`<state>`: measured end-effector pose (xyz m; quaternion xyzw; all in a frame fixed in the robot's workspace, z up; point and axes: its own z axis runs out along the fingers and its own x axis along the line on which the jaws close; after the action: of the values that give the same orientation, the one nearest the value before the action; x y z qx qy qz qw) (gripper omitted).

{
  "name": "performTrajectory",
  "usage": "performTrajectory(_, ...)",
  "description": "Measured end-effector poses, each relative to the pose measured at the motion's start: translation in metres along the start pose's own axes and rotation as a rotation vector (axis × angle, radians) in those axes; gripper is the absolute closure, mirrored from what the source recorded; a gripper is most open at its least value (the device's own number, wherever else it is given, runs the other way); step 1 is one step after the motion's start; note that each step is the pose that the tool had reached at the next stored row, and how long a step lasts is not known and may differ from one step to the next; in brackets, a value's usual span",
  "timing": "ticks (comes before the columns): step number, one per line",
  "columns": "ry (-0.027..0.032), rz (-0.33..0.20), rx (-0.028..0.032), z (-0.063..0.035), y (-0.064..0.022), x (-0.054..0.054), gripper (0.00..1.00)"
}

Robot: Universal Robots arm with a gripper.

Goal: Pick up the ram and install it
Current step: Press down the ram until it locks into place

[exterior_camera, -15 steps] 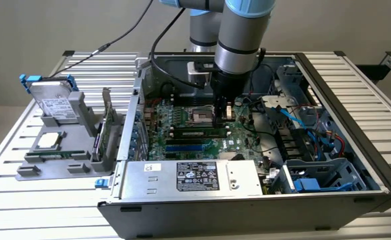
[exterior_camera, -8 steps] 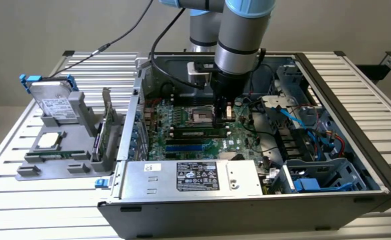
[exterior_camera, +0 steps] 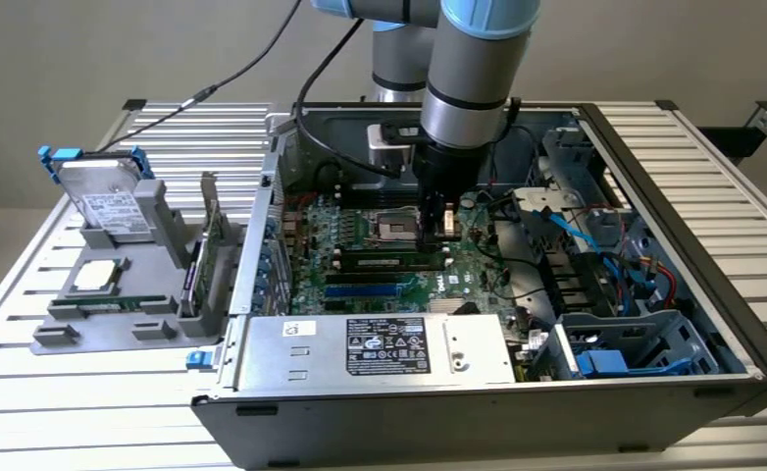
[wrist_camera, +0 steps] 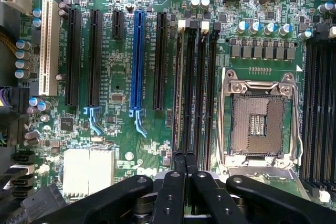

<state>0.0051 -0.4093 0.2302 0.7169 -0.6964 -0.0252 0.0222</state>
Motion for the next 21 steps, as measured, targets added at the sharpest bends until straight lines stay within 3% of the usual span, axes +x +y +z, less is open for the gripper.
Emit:
performTrajectory(12, 0.0003, 0.0, -0.0001, 0.0041, -0.0002, 0.0, 0.9)
performTrajectory(14, -0.0022, 0.0, 0.0008, 0.0019, -0.0002, 0.0, 0.9)
performTrajectory(17, -0.0002, 0.0, 0.001, -0.0056, 0.0008, 0.0, 0.9)
performTrajectory(21, -0.0001, 0.0, 0.0039, -0.0063, 0.0066, 0.0, 0.9)
